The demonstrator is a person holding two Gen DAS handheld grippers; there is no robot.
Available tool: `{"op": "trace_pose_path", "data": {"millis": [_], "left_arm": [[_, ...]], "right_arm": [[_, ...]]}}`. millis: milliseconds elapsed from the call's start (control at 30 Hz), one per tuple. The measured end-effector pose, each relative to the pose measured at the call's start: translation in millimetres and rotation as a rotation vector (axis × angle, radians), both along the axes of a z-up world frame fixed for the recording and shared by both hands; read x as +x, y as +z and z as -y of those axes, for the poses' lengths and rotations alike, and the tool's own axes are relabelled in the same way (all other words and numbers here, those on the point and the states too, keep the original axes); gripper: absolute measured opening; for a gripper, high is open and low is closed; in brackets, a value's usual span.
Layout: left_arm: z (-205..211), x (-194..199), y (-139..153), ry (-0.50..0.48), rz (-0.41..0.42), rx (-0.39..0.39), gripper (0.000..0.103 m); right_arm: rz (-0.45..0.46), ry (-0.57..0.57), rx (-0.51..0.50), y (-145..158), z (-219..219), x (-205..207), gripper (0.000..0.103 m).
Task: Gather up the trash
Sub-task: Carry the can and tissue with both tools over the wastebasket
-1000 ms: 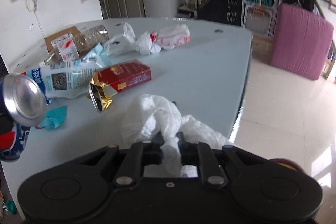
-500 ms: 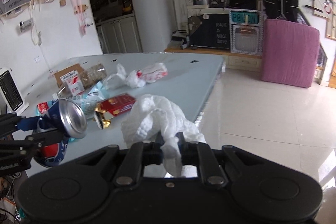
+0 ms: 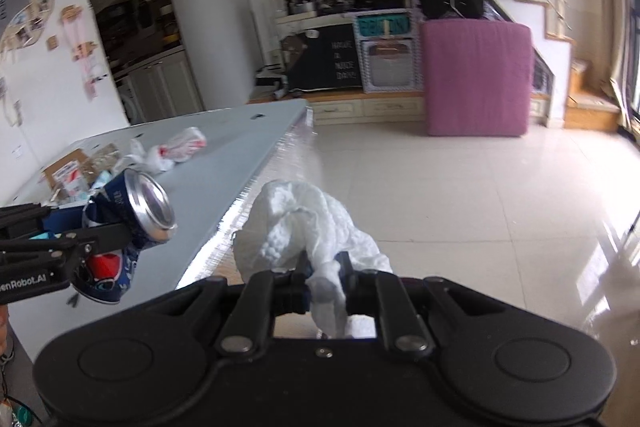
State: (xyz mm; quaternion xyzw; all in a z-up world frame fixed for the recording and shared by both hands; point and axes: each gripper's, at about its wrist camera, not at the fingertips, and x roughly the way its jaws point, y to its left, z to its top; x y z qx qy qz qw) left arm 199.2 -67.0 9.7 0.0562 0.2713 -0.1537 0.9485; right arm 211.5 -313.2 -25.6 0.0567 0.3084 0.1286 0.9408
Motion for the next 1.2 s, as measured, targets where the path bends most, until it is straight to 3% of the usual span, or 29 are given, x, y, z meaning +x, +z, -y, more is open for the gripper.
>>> {"op": "trace_pose_path", "data": {"millis": [267,600,767,967,1200], "left_arm": [[65,36,-42,-0.068,-0.147,-0.011,0.046],[112,116,-133,-0.06,-0.46,-0.011,0.046],[124,161,-179,-0.036,-0.6,0.014,0.046],[128,204,-224,0.004,-0.706,0.023,0.046],[107,228,-264,0.112,-0.802,-0.053,0.046]], "right_arm": [[-0.072,-0.095,0.031,-39,54,9,0.013],[-0.218,-0.215,0.093,-113,91,43,0.013],[-0.289,-0.241,0.123,-148,93,68,0.013],[-0.377,-0.282,0.142,-191,88,104,0.013],[-0.46,-0.366,0.171,-237,84,143,0.013]]}}
